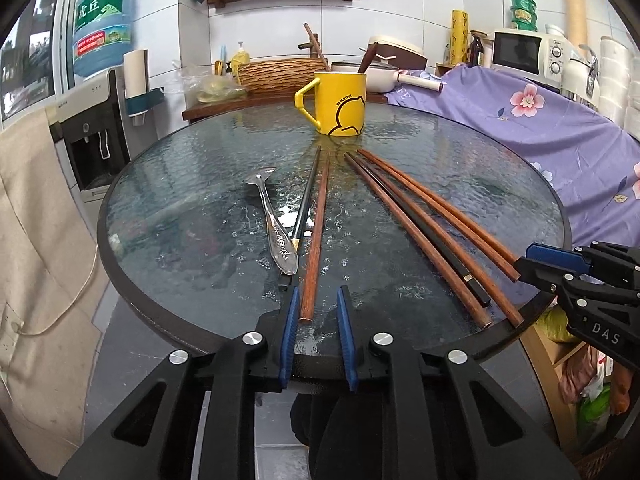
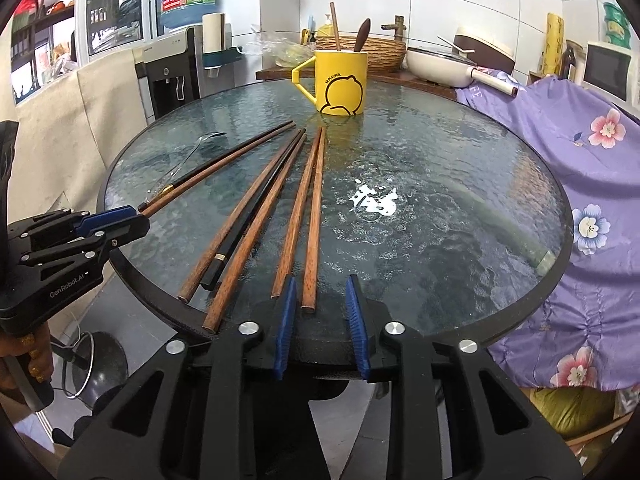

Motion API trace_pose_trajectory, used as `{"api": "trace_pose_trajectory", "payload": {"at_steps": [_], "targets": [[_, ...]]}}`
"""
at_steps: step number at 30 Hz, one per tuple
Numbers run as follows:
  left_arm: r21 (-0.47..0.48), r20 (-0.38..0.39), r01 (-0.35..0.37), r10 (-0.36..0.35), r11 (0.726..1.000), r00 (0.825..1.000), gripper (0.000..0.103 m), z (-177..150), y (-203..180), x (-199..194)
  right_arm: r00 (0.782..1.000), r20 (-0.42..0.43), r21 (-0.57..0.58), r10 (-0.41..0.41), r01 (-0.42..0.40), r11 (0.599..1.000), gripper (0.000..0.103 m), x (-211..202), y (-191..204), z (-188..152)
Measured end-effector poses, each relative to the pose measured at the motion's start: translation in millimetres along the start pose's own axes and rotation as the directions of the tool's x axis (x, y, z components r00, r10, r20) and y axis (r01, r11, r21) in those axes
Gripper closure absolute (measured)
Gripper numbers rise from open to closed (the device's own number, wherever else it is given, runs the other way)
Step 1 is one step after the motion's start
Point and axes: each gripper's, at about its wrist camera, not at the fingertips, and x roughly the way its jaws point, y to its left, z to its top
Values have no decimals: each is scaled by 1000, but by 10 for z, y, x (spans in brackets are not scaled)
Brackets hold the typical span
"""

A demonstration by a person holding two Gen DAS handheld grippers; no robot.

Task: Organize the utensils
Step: 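Move both grippers back over the remaining chopsticks and silver spoon, then close the left gripper on a brown chopstick while the right gripper grasps another chopstick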

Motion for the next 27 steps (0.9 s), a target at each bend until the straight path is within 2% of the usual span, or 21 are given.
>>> {"api": "trace_pose_trajectory", "payload": {"at_steps": [9,15,20,27], "targets": [[11,-3,16,-16,1000,1000,96,9,-37,8,1000,-3,-17,8,-8,1000,94,10,49,11],[4,3,32,-32,999,999,96,10,-50,8,1000,-2,-7,14,-14,1000,95,21,26,20],[-47,-3,65,-66,997,998,96,25,30,3,1000,19,13,16,-16,1000,95,-19,-20,16],[-45,63,76,-73,996,995,96,109,41,-165,997,80,4,0,0,1000,95,-171,-55,96]]}}
